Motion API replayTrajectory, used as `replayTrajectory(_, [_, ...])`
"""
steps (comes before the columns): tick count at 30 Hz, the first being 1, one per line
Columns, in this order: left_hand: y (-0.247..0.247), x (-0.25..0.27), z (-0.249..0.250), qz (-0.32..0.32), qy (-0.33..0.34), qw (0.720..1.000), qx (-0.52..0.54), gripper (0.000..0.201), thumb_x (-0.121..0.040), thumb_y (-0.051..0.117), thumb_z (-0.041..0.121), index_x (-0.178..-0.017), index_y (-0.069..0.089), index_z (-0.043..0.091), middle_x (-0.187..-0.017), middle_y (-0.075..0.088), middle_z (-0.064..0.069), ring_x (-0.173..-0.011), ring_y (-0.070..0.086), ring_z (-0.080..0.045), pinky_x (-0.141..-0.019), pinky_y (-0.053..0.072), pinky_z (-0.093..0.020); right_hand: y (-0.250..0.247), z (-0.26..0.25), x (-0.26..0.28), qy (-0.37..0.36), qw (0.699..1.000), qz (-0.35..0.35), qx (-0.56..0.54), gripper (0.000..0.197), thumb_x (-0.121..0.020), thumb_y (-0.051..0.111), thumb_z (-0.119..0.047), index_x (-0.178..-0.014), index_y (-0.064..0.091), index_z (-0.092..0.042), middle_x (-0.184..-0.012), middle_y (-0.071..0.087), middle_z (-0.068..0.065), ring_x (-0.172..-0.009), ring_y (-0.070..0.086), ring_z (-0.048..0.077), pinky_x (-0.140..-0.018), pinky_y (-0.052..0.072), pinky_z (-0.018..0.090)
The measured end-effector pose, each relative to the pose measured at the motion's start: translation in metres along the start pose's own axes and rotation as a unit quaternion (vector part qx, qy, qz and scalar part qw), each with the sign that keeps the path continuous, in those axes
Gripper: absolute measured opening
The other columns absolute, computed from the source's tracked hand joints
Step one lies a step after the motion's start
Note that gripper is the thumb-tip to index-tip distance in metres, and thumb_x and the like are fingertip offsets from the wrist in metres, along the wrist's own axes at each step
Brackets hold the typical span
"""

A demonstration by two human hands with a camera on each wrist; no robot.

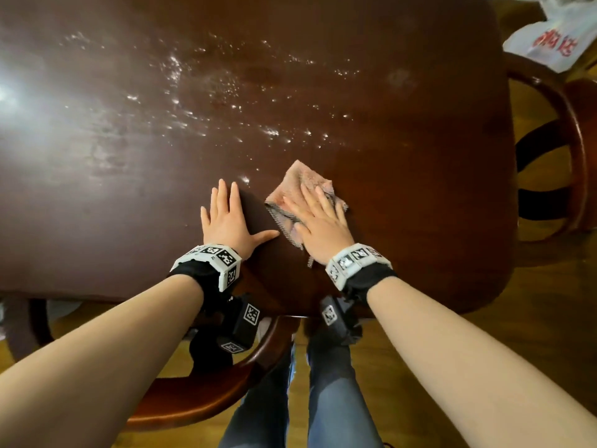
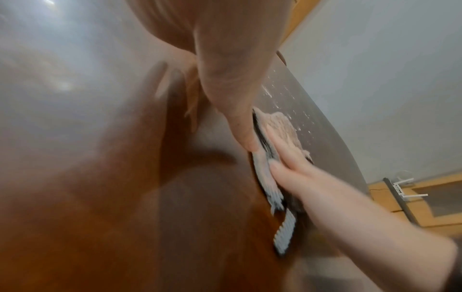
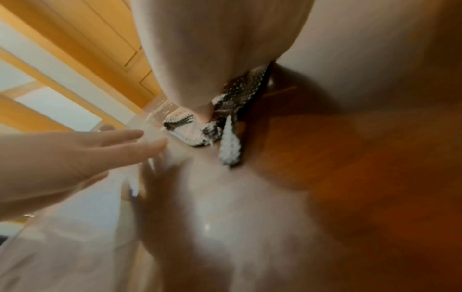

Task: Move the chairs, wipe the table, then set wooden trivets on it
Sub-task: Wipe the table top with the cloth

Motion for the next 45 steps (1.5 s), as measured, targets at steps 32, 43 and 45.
replayTrajectory(32, [-0.051, -0.214, 0.076, 0.044, -0.012, 0.999, 0.018, 0.117, -0.064, 0.061, 0.074, -0.152, 0.003, 0.022, -0.160, -0.007, -0.003, -0.148, -0.008, -0.022, -0.119, 0.002, -0.047, -0.141, 0.079, -0.219, 0.002, 1.000, 0.015, 0.012, 0.057, -0.102, 0.023, -0.033, -0.150, -0.006, -0.042, -0.158, -0.019, -0.008, -0.146, -0.017, 0.020, -0.115, -0.010, 0.050])
replayTrajectory(43, [-0.054, -0.215, 0.076, 0.041, -0.014, 0.999, 0.024, 0.118, -0.064, 0.062, 0.075, -0.152, 0.000, 0.025, -0.160, -0.008, -0.003, -0.148, -0.009, -0.021, -0.119, 0.001, -0.046, -0.159, 0.123, -0.233, 0.120, 0.992, 0.041, -0.014, 0.057, -0.102, 0.023, -0.035, -0.150, -0.007, -0.039, -0.160, -0.016, -0.003, -0.147, -0.015, 0.022, -0.117, -0.007, 0.052])
replayTrajectory(45, [-0.053, -0.215, 0.075, 0.043, -0.013, 0.999, 0.027, 0.118, -0.064, 0.062, 0.075, -0.152, 0.000, 0.025, -0.160, -0.006, -0.003, -0.148, -0.008, -0.022, -0.119, 0.002, -0.046, -0.155, 0.100, -0.243, 0.099, 0.994, 0.039, -0.004, 0.057, -0.101, 0.025, -0.034, -0.150, -0.004, -0.039, -0.160, -0.015, -0.002, -0.147, -0.014, 0.025, -0.116, -0.006, 0.054])
Point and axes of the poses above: each hand's wrist, its own x-axis away from the middle knuckle, its own y-axis out of the palm, z = x × y, the point moved 2 cm from there along -x, towards the middle knuckle
